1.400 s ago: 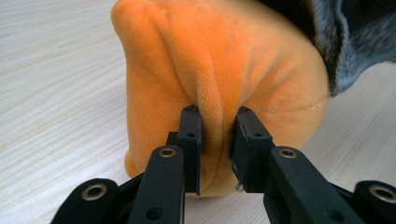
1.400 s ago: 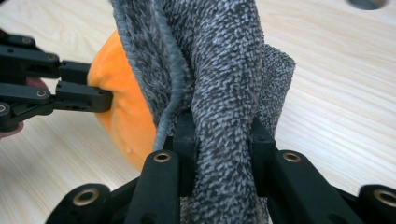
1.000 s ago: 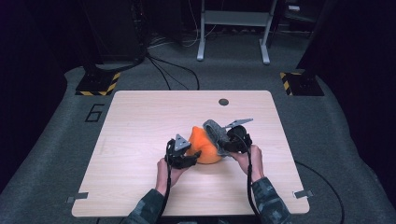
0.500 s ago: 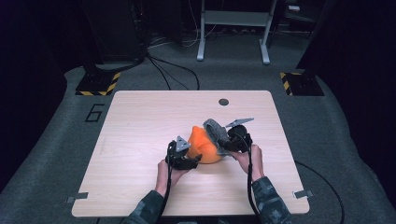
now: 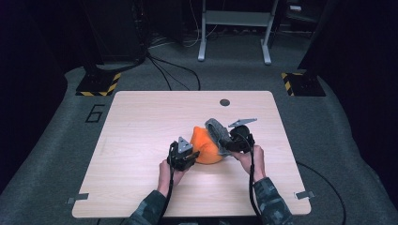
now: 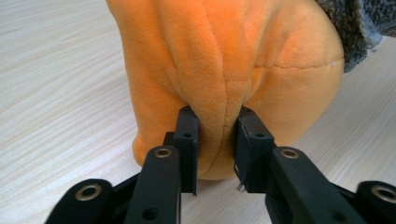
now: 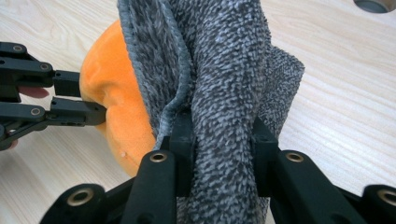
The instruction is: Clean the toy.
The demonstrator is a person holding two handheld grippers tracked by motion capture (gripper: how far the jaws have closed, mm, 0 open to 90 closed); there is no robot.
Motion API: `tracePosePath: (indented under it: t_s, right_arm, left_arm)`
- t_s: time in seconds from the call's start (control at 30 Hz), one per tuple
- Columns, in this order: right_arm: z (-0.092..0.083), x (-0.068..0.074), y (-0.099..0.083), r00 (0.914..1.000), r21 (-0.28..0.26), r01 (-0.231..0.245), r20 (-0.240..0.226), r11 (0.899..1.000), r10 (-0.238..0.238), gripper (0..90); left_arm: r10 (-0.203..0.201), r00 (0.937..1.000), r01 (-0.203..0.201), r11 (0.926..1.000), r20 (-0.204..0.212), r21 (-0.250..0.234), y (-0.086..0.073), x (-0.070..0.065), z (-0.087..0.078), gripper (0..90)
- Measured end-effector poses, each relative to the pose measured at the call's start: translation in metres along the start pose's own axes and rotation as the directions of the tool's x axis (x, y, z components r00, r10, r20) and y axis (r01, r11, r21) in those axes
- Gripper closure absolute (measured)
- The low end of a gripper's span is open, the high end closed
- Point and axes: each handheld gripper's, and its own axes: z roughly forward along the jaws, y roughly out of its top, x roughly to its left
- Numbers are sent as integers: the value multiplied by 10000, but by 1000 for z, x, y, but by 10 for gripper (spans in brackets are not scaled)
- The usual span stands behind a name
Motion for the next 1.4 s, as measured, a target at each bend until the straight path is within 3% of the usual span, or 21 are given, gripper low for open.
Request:
tracePosePath:
  t_s: [0.2,0.27,0.4,0.57,0.63,0.77,0.97,1.4]
  right_arm:
    - [-14,3,4,9998,-478,71,-203,9988,-81,715]
    - [-18,9,8,9992,-649,15,-393,9979,-41,715]
    - [-21,23,19,9978,-642,350,-548,9973,-386,715]
    - [-11,37,26,9957,-423,786,-460,9960,-805,714]
    - [-5,40,25,9949,-291,857,-501,9959,-871,713]
    - [6,46,24,9935,-99,1123,-152,9936,-1125,717]
    - [6,42,22,9949,-72,1006,-102,9949,-1006,721]
    - [-1,15,0,9989,26,462,108,9989,-462,719]
  left_arm:
    - [-651,9975,653,9978,282,-57,10,-3,-9,754]
    - [-767,9965,770,9970,318,-74,14,-4,-11,754]
    - [-1039,9936,1041,9946,441,-28,17,-7,-12,753]
    - [-1326,9885,1332,9911,730,-33,16,-6,-17,754]
    - [-1276,9890,1282,9917,751,-23,15,-6,-17,754]
    - [-1246,9900,1250,9922,665,-21,11,-4,-13,752]
    - [-1127,9924,1130,9936,489,-39,9,-2,-12,752]
    - [-1083,9928,1087,9941,517,-49,8,1,-11,747]
